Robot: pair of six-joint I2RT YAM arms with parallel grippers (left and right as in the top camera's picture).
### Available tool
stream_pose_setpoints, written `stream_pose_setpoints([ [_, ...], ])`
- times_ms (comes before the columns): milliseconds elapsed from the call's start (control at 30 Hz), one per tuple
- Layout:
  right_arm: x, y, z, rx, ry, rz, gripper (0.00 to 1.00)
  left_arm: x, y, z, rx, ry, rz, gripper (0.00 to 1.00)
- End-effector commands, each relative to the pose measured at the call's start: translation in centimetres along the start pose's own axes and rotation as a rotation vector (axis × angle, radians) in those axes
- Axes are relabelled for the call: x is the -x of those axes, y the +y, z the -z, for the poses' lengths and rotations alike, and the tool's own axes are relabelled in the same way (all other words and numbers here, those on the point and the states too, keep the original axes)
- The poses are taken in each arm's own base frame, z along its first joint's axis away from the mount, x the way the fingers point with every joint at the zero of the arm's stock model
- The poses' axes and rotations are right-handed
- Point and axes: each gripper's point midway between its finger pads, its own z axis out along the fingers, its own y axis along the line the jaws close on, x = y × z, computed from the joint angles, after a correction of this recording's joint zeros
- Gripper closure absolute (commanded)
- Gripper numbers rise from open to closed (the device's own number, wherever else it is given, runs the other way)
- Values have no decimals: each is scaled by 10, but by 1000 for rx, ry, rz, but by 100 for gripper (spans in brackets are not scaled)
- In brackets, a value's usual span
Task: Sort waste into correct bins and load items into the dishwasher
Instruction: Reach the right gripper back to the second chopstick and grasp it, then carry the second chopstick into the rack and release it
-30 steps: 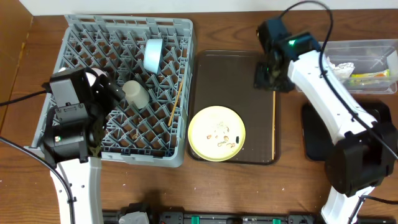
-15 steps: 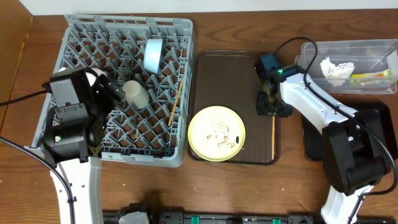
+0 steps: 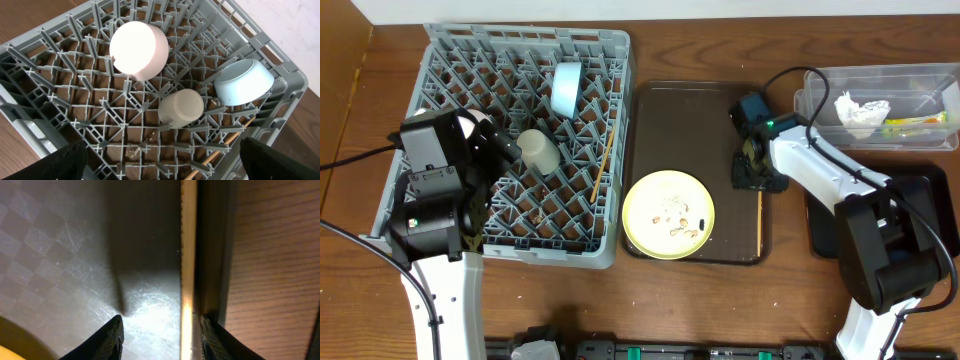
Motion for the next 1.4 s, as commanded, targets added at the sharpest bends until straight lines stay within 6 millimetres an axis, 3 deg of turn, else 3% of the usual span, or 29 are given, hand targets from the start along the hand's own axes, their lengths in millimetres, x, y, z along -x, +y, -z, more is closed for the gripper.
stream_pose_setpoints([
  [0,-9,-4,-11,-5,18,8,54,1,3,0,12,-5,4,2],
  [33,-12,-5,-15,-7,20,8,56,1,3,0,12,-5,5,2],
  [100,-17,-8,-22,-8,22,8,72,1,3,0,12,-5,4,2],
  [133,-18,-8,-23,-8,23,7,82,1,3,0,12,-5,4,2],
  [167,-19,-9,-24,-10,27,4,99,1,3,0,12,-5,4,2],
  [333,0,16,-6,95,-3,-8,99,1,3,0,12,-5,4,2],
  [500,52,64,60,292,-137,5,99,1,3,0,12,-5,4,2],
  [567,82,102,115,479,-229,38,99,1,3,0,12,-5,5,2],
  [600,87,110,126,520,-247,49,99,1,3,0,12,-5,5,2],
  [633,101,135,157,659,-310,82,99,1,3,0,12,-5,4,2],
  [700,114,158,183,777,-378,82,98,1,3,0,12,-5,4,2],
  [767,121,176,197,826,-443,65,99,1,3,0,12,-5,5,2],
  [867,118,218,205,859,-527,16,99,1,3,0,12,-5,4,2],
  [967,94,279,207,964,-563,28,99,1,3,0,12,-5,5,2],
  [1067,77,308,192,981,-549,-9,99,1,3,0,12,-5,4,2],
  [1167,73,311,173,913,-573,-29,99,1,3,0,12,-5,4,2],
  [1367,94,297,176,933,-573,-41,99,1,3,0,12,-5,4,2],
])
